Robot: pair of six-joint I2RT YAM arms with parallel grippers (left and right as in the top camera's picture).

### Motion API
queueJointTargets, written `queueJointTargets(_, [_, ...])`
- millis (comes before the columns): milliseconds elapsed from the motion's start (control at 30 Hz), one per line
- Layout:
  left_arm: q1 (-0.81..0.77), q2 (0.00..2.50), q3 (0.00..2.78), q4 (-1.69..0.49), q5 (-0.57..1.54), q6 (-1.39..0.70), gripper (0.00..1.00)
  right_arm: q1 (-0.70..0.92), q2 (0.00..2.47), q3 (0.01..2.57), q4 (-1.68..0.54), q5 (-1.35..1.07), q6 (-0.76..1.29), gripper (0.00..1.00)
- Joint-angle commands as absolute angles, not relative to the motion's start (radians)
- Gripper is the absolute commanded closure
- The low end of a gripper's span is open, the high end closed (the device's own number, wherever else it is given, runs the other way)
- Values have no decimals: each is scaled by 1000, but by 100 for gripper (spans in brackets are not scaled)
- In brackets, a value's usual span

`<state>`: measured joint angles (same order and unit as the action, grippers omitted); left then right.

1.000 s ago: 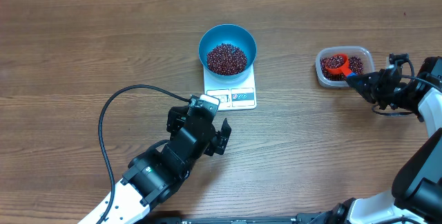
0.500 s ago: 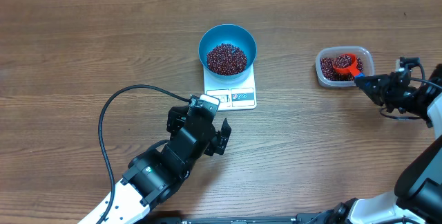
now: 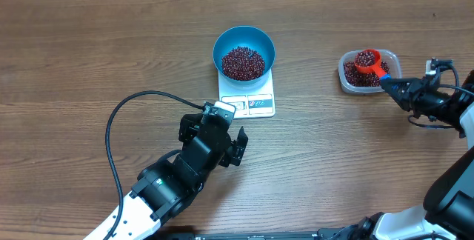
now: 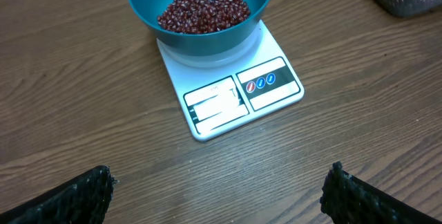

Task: Scoop item into bowl and weigh 150g on scale
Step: 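Lift the filled scoop and carry it leftward over the teal bowl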

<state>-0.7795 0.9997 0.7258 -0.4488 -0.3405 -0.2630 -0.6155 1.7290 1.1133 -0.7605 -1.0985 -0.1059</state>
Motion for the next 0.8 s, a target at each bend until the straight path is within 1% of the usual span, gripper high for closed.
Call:
queueJointTargets(0, [-786,995,720,-448,-340,-277,1,-617,1736,1112,-759,-1201,-140,96])
queueJointTargets(167, [-786,995,720,-448,-340,-277,0,-607,1736,1112,-757,-1249,-140,96])
queueJointTargets(333, [-786,995,720,-448,-340,-277,0,-561,1736,1112,-757,-1252,-140,96])
queueJointTargets(767, [-786,995,720,-448,-340,-277,0,-335,1736,1112,-673,-1293,-127,96])
